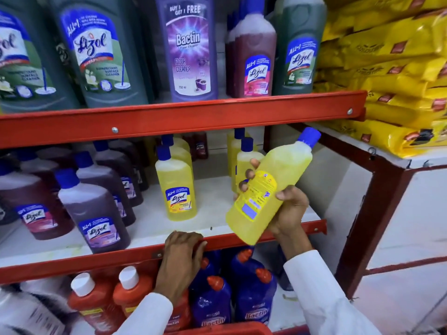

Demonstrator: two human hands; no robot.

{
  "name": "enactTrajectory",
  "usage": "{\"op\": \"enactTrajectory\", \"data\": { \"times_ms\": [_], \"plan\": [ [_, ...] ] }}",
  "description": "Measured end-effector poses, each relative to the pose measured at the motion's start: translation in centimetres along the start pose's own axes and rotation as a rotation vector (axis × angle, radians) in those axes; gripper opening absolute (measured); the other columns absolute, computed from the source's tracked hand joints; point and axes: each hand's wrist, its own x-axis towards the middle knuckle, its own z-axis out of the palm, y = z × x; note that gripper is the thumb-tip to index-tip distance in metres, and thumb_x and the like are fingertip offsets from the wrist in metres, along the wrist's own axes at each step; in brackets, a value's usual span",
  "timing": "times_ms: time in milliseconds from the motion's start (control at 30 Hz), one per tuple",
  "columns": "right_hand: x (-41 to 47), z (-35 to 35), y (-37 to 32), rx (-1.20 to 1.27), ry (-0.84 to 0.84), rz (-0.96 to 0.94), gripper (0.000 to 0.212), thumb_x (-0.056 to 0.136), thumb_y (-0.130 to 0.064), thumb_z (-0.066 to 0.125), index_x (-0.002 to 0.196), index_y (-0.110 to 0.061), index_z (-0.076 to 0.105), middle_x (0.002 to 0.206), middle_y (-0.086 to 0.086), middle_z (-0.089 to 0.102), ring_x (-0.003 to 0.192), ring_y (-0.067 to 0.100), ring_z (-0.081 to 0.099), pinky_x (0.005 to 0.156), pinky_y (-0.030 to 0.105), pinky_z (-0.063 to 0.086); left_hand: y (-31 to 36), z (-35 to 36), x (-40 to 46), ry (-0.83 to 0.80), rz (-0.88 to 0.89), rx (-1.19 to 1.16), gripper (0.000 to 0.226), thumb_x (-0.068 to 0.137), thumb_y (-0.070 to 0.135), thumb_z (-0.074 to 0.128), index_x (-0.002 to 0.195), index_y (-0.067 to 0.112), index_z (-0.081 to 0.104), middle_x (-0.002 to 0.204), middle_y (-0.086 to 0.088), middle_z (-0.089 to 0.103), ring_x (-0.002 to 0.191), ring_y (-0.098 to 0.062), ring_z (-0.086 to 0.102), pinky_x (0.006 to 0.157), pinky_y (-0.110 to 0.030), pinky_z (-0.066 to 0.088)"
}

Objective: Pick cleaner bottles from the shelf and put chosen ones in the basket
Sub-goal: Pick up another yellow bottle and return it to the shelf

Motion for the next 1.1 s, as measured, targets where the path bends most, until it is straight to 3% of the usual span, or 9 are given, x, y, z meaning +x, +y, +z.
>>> {"op": "enactTrajectory", "data": {
  "times_ms": [133, 233, 300, 400, 500, 600, 667, 833, 1100],
  "plan": [
    [-0.6, 0.0, -0.1, 0.237, 0.008, -0.014, 0.109, 0.029, -0.025, 0.074, 0.128, -0.015, 0.030, 0.102, 0.007, 0.037, 0.079, 0.031, 0.038, 0.078, 0.043, 0.027, 0.2, -0.2, 0.0, -0.015, -0.005, -0.007, 0.020, 0.088, 0.037, 0.059, 0.096, 0.024, 0.071, 0.090, 0.003, 0.076, 0.089, -0.023, 0.064, 0.089, -0.037, 0.046],
    [-1.4, 1.6, -0.6, 0.209, -0.224, 0.042, 0.100, 0.045, -0.026, 0.061, 0.137, -0.006, 0.029, 0.100, 0.009, 0.040, 0.078, 0.029, 0.046, 0.077, 0.044, 0.030, 0.2, -0.5, 0.0, -0.036, -0.011, -0.008, 0.018, 0.087, 0.036, 0.060, 0.094, 0.023, 0.072, 0.087, 0.003, 0.077, 0.085, -0.024, 0.064, 0.085, -0.040, 0.051],
    [-1.9, 2.6, -0.9, 0.143, -0.232, -0.004, 0.092, 0.052, -0.024, 0.060, 0.137, -0.003, 0.033, 0.103, 0.010, 0.047, 0.083, 0.029, 0.050, 0.082, 0.047, 0.035, 0.3, -0.6, 0.0, -0.037, -0.015, -0.011, 0.015, 0.087, 0.034, 0.062, 0.092, 0.023, 0.071, 0.085, 0.002, 0.076, 0.084, -0.025, 0.064, 0.083, -0.040, 0.052],
    [-2.3, 2.9, -0.5, -0.206, 0.257, -0.198, 0.071, 0.054, -0.023, 0.070, 0.121, -0.007, 0.054, 0.099, 0.008, 0.058, 0.083, 0.028, 0.058, 0.083, 0.047, 0.044, 0.6, -0.8, 0.0, -0.031, -0.031, -0.018, 0.017, 0.087, 0.036, 0.060, 0.091, 0.023, 0.071, 0.083, 0.000, 0.075, 0.083, -0.025, 0.063, 0.083, -0.039, 0.051],
    [-1.9, 2.4, 0.4, -0.765, 0.759, -0.370, 0.070, 0.061, -0.031, 0.077, 0.123, -0.016, 0.049, 0.103, 0.006, 0.064, 0.090, 0.022, 0.066, 0.077, 0.042, 0.057, 0.6, -0.9, -0.1, -0.022, -0.039, -0.026, 0.018, 0.087, 0.036, 0.059, 0.091, 0.023, 0.070, 0.082, 0.000, 0.074, 0.083, -0.025, 0.062, 0.084, -0.039, 0.050],
    [-1.1, 1.0, 1.3, -0.974, 0.808, -0.416, 0.086, 0.066, -0.032, 0.085, 0.135, -0.020, 0.036, 0.124, 0.009, 0.062, 0.106, 0.022, 0.067, 0.074, 0.014, 0.056, 0.7, -1.0, 0.0, -0.022, -0.033, -0.031, 0.015, 0.088, 0.035, 0.061, 0.092, 0.023, 0.070, 0.083, 0.000, 0.074, 0.084, -0.025, 0.062, 0.085, -0.039, 0.050],
    [-0.5, -0.2, 1.9, -1.068, 0.797, -0.424, 0.092, 0.068, -0.027, 0.090, 0.139, -0.015, 0.033, 0.132, 0.010, 0.055, 0.116, 0.026, 0.061, 0.079, 0.007, 0.053, 0.6, -0.9, 0.0, -0.020, -0.030, -0.026, 0.014, 0.088, 0.034, 0.062, 0.091, 0.023, 0.070, 0.082, -0.001, 0.074, 0.084, -0.025, 0.062, 0.085, -0.040, 0.050],
    [0.6, -1.8, 3.3, -1.224, 0.789, -0.323, 0.101, 0.067, -0.028, 0.093, 0.143, -0.009, 0.029, 0.142, 0.013, 0.044, 0.130, 0.031, 0.050, 0.102, 0.055, 0.052, 0.8, -1.0, 0.1, -0.022, -0.049, -0.004, 0.016, 0.089, 0.036, 0.062, 0.091, 0.023, 0.070, 0.083, -0.003, 0.074, 0.086, -0.026, 0.062, 0.086, -0.042, 0.050],
    [1.1, -3.2, 4.6, -1.320, 0.776, -0.218, 0.104, 0.067, -0.032, 0.092, 0.146, -0.009, 0.028, 0.144, 0.013, 0.038, 0.134, 0.028, 0.043, 0.109, 0.056, 0.046, 1.0, -0.9, -0.1, -0.012, -0.049, 0.001, 0.012, 0.089, 0.033, 0.066, 0.093, 0.022, 0.071, 0.085, -0.002, 0.074, 0.089, -0.025, 0.062, 0.088, -0.041, 0.051]
  ]
}}
